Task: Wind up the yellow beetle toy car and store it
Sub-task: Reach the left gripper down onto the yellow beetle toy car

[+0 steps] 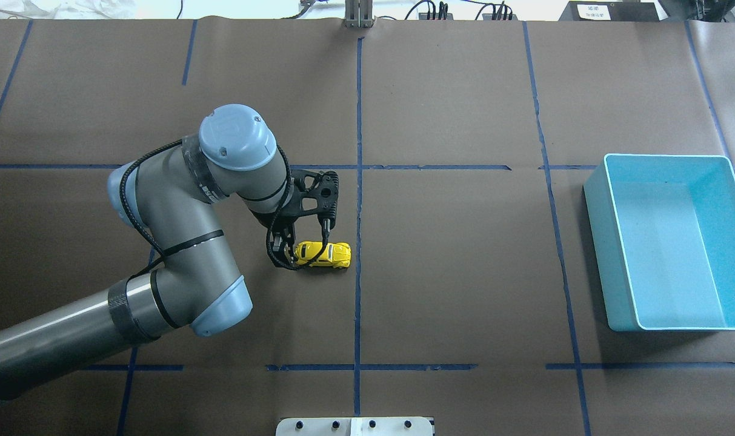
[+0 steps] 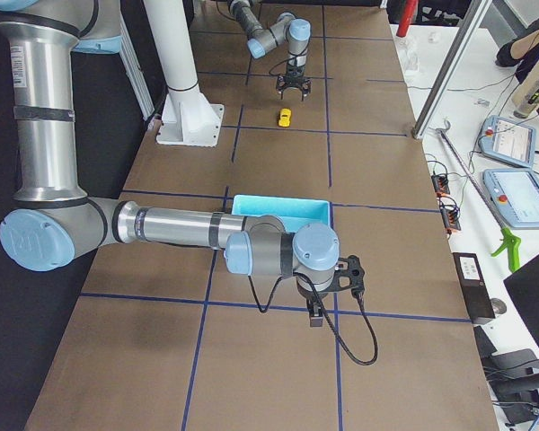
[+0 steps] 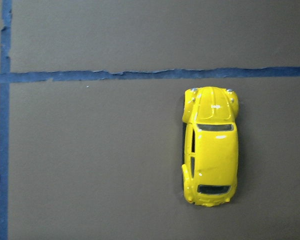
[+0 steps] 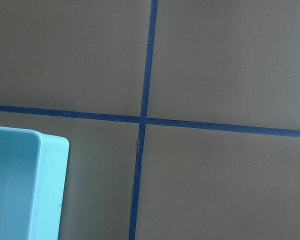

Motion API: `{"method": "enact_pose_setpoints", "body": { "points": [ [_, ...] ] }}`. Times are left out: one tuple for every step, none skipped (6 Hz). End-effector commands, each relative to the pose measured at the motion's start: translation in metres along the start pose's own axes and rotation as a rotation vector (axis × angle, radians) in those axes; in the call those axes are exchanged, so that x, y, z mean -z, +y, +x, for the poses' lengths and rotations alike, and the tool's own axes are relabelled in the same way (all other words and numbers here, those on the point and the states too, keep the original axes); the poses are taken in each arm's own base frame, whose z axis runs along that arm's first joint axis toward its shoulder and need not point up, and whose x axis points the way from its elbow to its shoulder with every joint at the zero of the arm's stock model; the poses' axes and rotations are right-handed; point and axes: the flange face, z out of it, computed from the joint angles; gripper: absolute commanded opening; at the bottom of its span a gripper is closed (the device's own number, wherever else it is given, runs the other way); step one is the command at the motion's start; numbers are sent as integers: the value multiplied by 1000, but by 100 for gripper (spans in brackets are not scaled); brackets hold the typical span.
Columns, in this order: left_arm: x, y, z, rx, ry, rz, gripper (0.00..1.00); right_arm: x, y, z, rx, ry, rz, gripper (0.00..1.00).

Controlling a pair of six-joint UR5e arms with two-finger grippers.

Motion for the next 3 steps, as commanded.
{"method": "enact_pose_setpoints", "body": {
  "points": [
    [-18, -16, 17, -45, 17, 35, 94, -1, 1, 1, -5, -2, -4, 100],
    [-20, -16, 17, -46, 14, 33, 95, -2, 5, 3, -8, -3, -5, 100],
    [-21, -17, 12, -47, -30, 15, 96, -3, 7, 4, -12, -5, -8, 100]
  ]
}}
